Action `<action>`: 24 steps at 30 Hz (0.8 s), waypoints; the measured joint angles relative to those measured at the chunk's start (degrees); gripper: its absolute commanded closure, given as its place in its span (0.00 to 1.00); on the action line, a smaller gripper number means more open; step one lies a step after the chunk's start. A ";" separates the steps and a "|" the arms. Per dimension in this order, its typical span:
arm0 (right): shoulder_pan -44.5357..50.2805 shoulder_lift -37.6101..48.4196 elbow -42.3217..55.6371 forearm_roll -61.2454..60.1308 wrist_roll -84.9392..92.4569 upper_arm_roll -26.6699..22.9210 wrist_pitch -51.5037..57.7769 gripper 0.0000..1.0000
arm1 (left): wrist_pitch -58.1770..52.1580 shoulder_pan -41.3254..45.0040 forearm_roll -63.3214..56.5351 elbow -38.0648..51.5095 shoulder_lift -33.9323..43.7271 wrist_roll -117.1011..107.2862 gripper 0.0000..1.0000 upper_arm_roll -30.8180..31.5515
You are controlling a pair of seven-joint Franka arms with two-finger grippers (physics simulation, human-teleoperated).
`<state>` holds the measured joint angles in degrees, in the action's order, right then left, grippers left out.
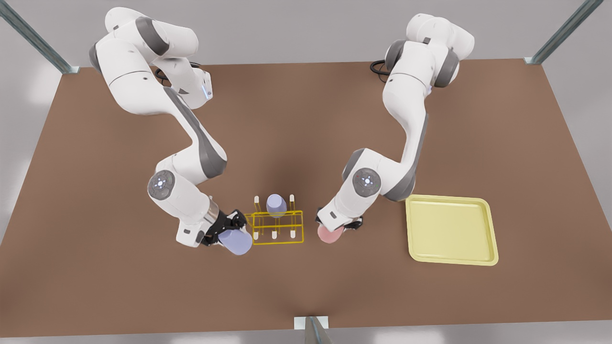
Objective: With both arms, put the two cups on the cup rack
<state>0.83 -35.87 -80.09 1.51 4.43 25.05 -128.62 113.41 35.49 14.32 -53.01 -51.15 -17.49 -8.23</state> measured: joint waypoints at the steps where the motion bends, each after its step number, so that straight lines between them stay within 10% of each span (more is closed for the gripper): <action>1: 0.29 -0.03 0.04 -0.44 -0.17 0.10 0.71 0.20 | 0.17 -0.08 1.14 0.78 -0.17 -1.76 0.18 -0.08; 24: 2.21 -2.82 1.24 -1.69 -2.66 1.06 5.18 0.00 | 12.65 4.23 9.79 5.94 -7.63 -24.60 0.07 0.43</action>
<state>3.04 -38.69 -78.86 -0.19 1.77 26.11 -123.45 126.07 39.71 24.11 -47.07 -58.78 -42.09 -7.80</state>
